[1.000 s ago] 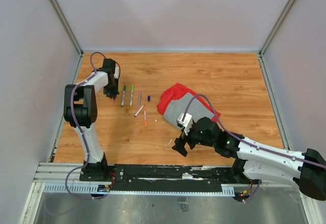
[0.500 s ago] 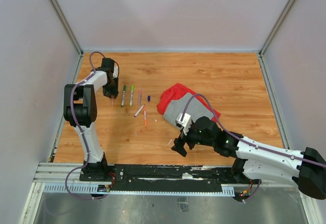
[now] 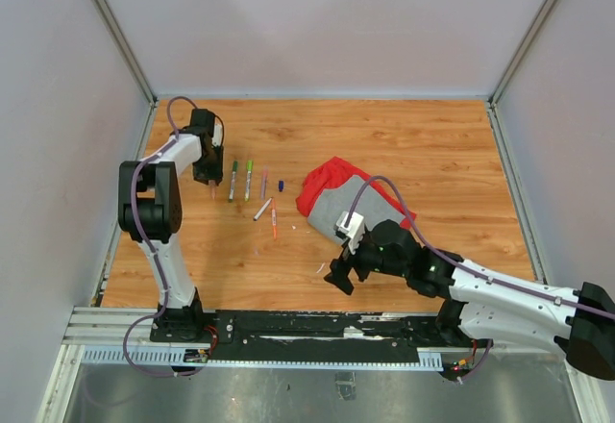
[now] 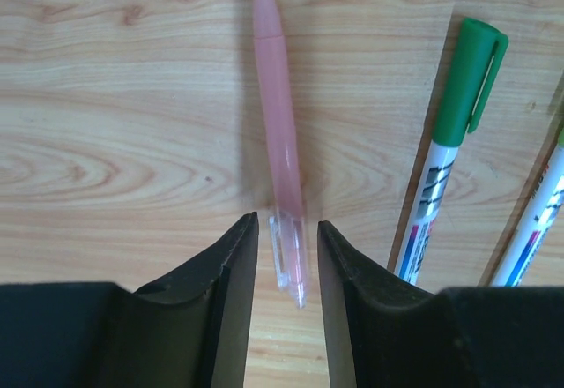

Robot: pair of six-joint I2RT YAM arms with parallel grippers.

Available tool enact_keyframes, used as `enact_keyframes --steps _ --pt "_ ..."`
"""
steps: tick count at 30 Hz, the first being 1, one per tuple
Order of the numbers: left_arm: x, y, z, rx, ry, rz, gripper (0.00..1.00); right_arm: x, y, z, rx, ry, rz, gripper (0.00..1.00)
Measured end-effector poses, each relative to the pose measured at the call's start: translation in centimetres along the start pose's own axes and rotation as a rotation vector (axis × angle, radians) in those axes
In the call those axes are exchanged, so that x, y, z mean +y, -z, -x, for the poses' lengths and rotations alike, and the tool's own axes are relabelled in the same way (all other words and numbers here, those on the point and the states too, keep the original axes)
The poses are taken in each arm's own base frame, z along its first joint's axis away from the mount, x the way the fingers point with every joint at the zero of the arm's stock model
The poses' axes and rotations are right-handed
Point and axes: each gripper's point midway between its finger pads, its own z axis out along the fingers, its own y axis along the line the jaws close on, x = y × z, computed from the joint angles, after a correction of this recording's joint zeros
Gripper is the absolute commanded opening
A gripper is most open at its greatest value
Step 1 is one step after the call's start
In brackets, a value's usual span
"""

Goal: Insert the pens into the pen caps
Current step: Place the pen at the center of the board, then pick up the pen from the center of the board.

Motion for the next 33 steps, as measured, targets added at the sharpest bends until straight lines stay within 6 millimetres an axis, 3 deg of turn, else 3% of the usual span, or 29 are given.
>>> enact_keyframes --steps 4,7,11,14,18,25,29,33 --pt "0.4 2.4 0.5 -0.052 0.009 0.029 0.41 -0.7 0.4 0.4 -0.017 -0.024 -0.048 0.98" --pt "0.0 6.3 1.6 -0.157 0.001 0.049 0.42 -1.5 0.7 0.7 -0.033 -0.045 -0.102 0.98" --pt "-3.0 12.3 2.6 -0.329 -0.022 -0.006 0.41 -3.2 1.4 0.3 -0.013 -0.109 -0.218 0.98" --pt "-5.9 14.3 1.3 -0.387 -0.04 -0.068 0.41 -4.4 2.1 0.6 0.012 -0.146 -0.302 0.98" --pt "-9.3 13.6 -3.1 -0.351 -0.057 -0.134 0.36 -5.5 3.0 1.5 0.004 -0.188 -0.374 0.98" --pt "-15.0 11.4 -11.0 -0.267 -0.028 -0.24 0.34 -8.0 4.1 0.5 0.019 -0.296 -0.474 0.98" --pt "-17.9 11.0 -12.7 -0.253 -0.004 -0.287 0.32 -8.9 4.5 0.1 0.025 -0.345 -0.509 0.98" --pt "-19.4 9.2 -13.2 -0.212 -0.001 -0.252 0.32 -8.9 4.4 -0.2 0.032 -0.372 -0.506 0.98"
